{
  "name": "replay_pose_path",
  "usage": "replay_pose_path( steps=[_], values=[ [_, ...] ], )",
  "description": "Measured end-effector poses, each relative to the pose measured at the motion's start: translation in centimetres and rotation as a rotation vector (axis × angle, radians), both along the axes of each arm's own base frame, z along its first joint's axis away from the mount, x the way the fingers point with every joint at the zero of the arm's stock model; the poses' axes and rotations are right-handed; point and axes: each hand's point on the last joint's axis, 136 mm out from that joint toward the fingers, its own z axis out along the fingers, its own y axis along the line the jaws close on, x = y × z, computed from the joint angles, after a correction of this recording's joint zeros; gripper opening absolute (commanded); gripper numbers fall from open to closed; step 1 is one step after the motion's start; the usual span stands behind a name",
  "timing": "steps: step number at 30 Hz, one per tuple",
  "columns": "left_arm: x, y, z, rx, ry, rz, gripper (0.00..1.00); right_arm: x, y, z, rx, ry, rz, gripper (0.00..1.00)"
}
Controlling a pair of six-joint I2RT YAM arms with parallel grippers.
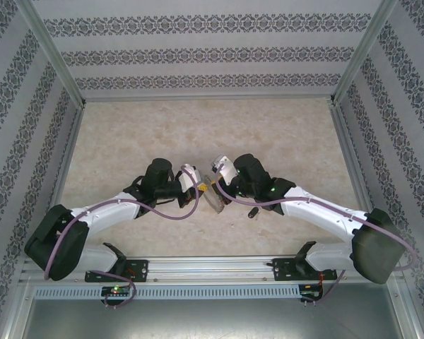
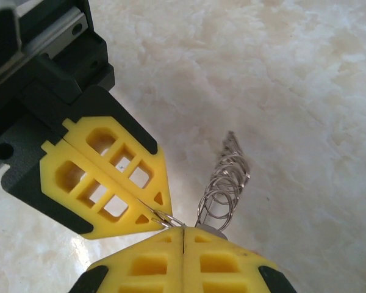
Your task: Put the keys on the keyring
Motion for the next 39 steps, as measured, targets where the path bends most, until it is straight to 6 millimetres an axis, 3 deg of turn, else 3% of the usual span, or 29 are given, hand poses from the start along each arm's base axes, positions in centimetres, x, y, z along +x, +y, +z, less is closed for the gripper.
replay_pose_path(
  steps=[3,8,15,27,39],
  values=[
    [0.2,0.0,0.0,0.000,-0.008,0.011,0.16,0.1,0.1,0.2,0.010,-0.002,-0.002,0.00],
    [0.4,0.2,-0.2,0.008,-0.003,0.028,0.22,0.1,0.2,0.3,0.016,-0.005,-0.001,0.00],
    [-0.1,0.4,0.9,-0.004,-0.020,0.020,0.30,0.1,0.2,0.3,0.017,-0.003,0.002,0.00],
    [-1.6,-0.2,0.6,0.026,0.012,-0.039,0.30,-0.1,0.2,0.6,0.021,-0.004,0.005,0.00],
    [-0.7,-0.3,0.4,0.048,-0.004,-0.004,0.28,-0.5,0.3,0.7,0.028,0.004,0.020,0.00]
  ],
)
